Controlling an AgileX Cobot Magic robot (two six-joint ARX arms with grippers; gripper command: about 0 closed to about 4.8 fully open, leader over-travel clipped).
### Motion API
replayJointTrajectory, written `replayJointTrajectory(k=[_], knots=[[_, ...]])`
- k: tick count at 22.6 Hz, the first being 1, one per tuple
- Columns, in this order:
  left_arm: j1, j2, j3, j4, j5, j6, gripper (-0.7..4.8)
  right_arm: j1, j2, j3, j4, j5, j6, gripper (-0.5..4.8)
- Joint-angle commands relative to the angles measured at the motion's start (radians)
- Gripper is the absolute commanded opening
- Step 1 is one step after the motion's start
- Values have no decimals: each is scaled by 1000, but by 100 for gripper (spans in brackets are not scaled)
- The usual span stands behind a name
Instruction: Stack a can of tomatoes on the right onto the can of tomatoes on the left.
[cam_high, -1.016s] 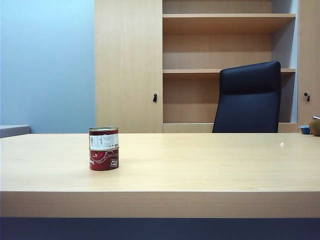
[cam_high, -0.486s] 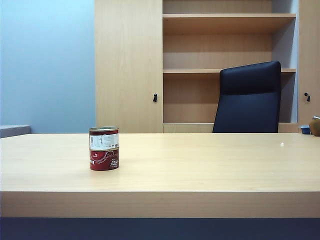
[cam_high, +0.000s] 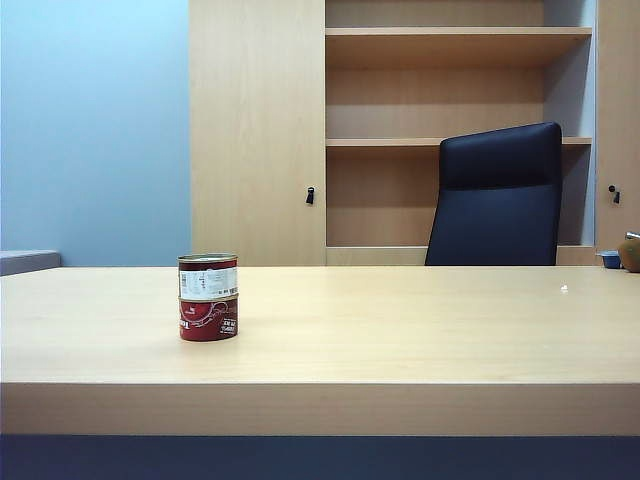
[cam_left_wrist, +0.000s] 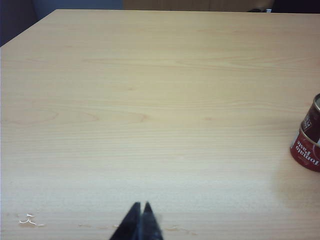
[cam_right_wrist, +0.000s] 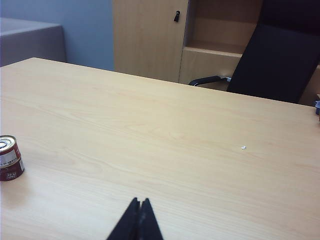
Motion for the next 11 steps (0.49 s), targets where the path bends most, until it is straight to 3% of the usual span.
replayJointTrajectory(k=[1, 5, 7, 11], knots=[[0, 1, 2, -3, 0, 7, -5, -3, -3, 4, 37, -1, 1, 0], [0, 1, 2, -3, 1, 7, -5, -57, -3, -55, 190, -60, -10, 0], [0, 1, 2, -3, 0, 7, -5, -202, -3, -177, 350, -199, -26, 0], [0, 1, 2, -3, 2, 7, -5, -387, -3, -319, 464, -386, -20, 0]])
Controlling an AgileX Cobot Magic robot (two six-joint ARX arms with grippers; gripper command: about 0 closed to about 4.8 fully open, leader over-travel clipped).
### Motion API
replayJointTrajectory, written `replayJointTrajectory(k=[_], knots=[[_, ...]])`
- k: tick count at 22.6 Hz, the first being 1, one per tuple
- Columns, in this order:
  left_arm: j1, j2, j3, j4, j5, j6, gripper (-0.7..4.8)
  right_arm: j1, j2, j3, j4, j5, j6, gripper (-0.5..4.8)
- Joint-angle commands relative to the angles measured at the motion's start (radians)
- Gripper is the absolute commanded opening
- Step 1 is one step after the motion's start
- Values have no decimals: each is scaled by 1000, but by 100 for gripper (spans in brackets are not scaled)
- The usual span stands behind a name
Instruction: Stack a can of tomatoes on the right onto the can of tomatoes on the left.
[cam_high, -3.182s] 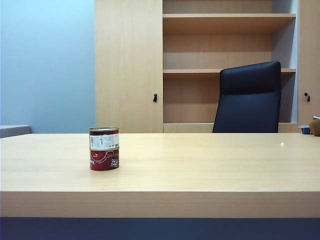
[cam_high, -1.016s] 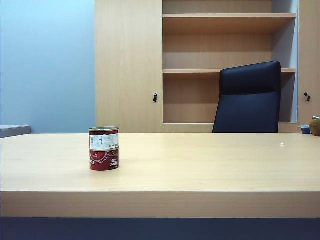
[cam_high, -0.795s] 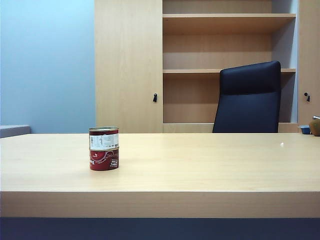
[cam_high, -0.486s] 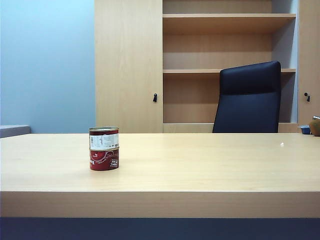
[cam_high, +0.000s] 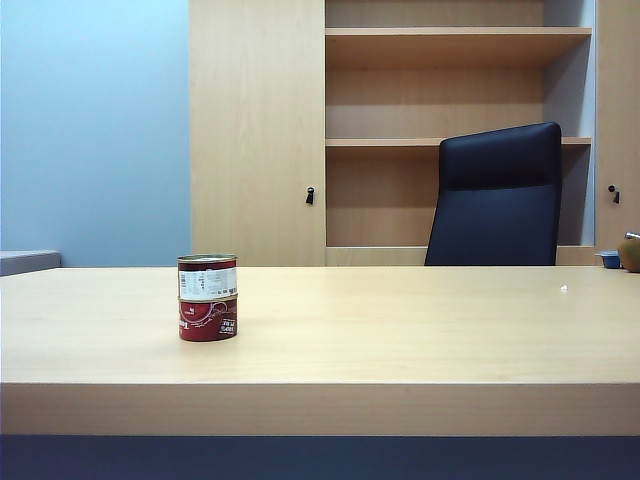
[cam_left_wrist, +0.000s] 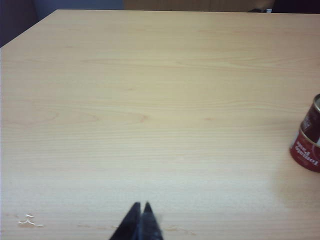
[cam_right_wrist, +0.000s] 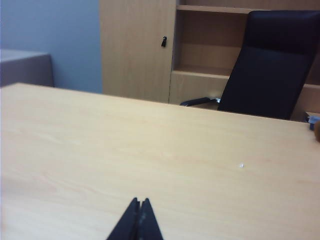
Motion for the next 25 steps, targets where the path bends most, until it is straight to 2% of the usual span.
replayJointTrajectory(k=[1, 5, 8, 17, 25], knots=[[-1, 1, 2, -3, 0, 8, -5, -143, -2, -100, 108, -180, 1, 0], [-1, 1, 2, -3, 0, 8, -5, -306, -3, -192, 137, -265, 60, 0], [-1, 1, 2, -3, 1, 7, -5, -430, -3, -259, 137, -260, 169, 0], [-1, 1, 2, -3, 0, 7, -4, -455, -2, -275, -15, -256, 173, 0], [-1, 1, 2, -3, 0, 7, -5, -454, -1, -275, -10, -259, 173, 0]])
